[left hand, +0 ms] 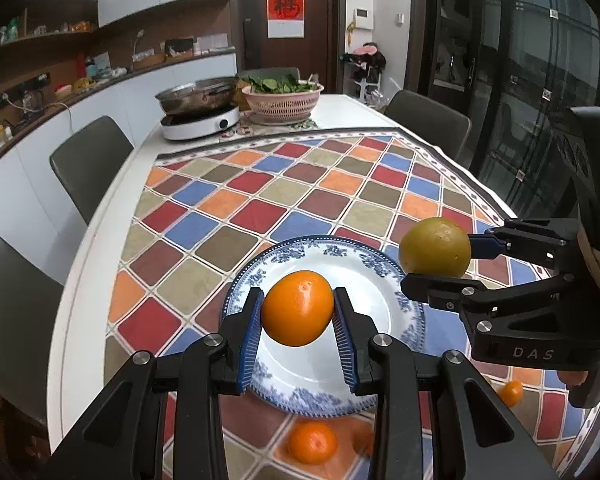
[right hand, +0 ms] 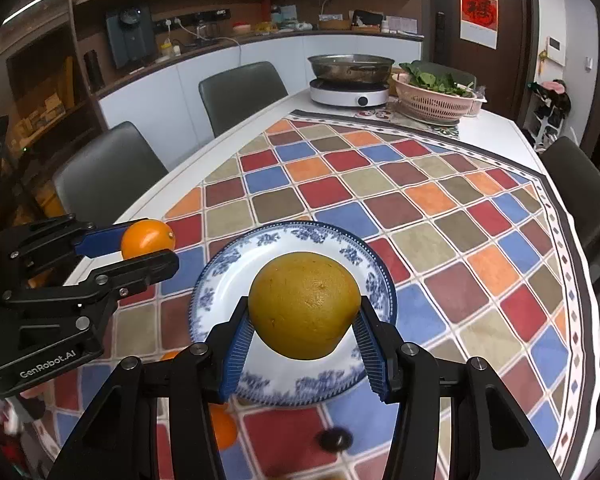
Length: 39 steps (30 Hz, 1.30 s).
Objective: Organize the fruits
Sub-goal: 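Carry both fruits over the blue-and-white plate and lower them onto it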
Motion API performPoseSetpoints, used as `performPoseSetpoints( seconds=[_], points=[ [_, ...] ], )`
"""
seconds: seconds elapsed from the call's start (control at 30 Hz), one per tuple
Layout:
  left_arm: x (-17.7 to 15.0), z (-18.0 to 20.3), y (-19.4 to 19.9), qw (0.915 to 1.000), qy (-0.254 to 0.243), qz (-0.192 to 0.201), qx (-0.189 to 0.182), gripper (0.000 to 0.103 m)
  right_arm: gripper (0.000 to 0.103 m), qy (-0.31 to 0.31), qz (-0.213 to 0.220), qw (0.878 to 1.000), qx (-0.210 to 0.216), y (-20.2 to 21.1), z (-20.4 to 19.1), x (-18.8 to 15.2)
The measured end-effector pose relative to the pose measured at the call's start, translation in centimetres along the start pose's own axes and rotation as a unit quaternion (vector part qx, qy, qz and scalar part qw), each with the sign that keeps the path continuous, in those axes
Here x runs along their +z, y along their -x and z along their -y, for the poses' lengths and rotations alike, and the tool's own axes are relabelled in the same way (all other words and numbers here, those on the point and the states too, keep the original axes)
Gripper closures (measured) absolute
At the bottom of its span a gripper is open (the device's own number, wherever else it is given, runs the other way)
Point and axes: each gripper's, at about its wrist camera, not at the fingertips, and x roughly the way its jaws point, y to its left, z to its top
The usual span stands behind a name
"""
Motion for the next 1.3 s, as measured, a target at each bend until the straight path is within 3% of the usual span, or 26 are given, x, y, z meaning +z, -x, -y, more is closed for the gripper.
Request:
performPoseSetpoints(
  seconds=[0.47, 0.77, 1.23, 1.3],
  points=[
    [2.1, -2.5, -10.2, 0.9948, 0.011, -0.1, -0.017, 0.069, 0.052, 0.009, -0.087, 0.996, 0.013, -8.4, 2.8, 3.3],
    [2.1, -3.2, -14.1, 0.9874, 0.011, -0.157, -0.018, 0.069, 0.052, 0.003, -0.146, 0.989, 0.021, -12.5, 4.3, 3.5],
    [1.6, -3.4, -16.1, 0.9838, 0.023, -0.178, -0.013, 0.068, 0.052, 0.011, -0.166, 0.986, 0.019, -14.2, 4.3, 2.5],
    [1.6, -3.5, -15.9, 0.9841, 0.028, -0.175, -0.014, 0.058, 0.052, 0.012, -0.165, 0.986, 0.019, -14.2, 4.2, 2.5]
  ],
)
